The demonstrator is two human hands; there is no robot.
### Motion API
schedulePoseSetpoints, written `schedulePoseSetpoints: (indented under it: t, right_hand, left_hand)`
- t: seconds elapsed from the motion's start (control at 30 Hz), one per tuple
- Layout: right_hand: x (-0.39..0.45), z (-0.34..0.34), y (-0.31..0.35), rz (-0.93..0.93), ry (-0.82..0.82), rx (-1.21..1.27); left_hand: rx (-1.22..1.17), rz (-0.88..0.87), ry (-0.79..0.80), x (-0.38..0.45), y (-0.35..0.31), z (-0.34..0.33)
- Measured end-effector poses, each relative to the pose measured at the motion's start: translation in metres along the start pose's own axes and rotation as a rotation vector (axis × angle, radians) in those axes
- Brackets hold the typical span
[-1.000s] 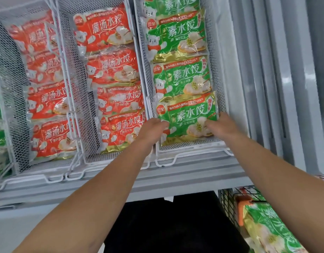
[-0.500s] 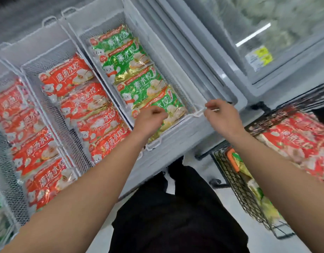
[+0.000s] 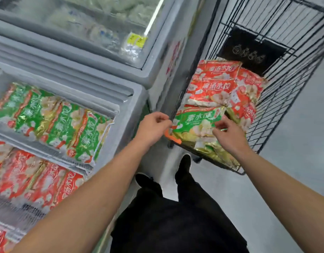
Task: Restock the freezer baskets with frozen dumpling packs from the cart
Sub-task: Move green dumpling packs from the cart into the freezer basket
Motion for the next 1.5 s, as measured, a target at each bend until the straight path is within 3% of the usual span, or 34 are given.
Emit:
schedulePoseSetpoints:
  t: [0.17, 0.4, 0.57, 0.8, 0.93, 1.07, 1.17, 1.37, 1.5]
  right_hand:
    - [0.019, 0.040, -0.069, -0.079, -0.035, 0.023]
    - [0.051, 0.036, -0.122, -0.239, 0.101, 0.123]
    - [0.080, 0.004, -0.112, -0.281, 0.191, 0.237]
    - [0.101, -0.020, -0.107, -0.356, 0.107, 0.361]
    - [0.090, 0.006, -0.111, -0.303, 0.076, 0.353]
    - [0.063, 0.034, -0.133, -0.376, 0.098, 0.503]
    - [0.050, 0.048, -0.155, -0.437, 0.066, 0.444]
    - [0.050, 0.053, -0.181, -0.563, -0.046, 0.275]
    - [0.066, 0.048, -0.184, -0.627, -0.084, 0.327]
  left_hand:
    - [0.143, 0.003, 0.088, 0.020, -0.018, -0.082]
    - [0.391, 0.035, 0.194, 0.044, -0.035, -0.158]
    - [0.370, 0.089, 0.165, 0.054, -0.029, -0.165]
    - [0.387, 0.205, 0.193, 0.065, -0.001, -0.145]
    - [0.338, 0.216, 0.136, 0.077, 0.000, -0.140]
    - [0.359, 0.197, 0.168, 0.096, 0.001, -0.155]
    - [0.366, 0.205, 0.212, 0.111, 0.001, -0.166]
    - [0.143, 0.373, 0.167, 0.131, 0.018, -0.176]
    - [-0.302, 0.630, 0.064, 0.131, 0.037, -0.176]
Point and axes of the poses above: each hand's wrist, its own x-axis towards the middle knuckle, its own z-axis out of the back of the hand, y = z × x, the point moved 5 cm from there along x, towards the middle knuckle, and after that the axes turned 3 degrees about x, right-handed, at the moved point
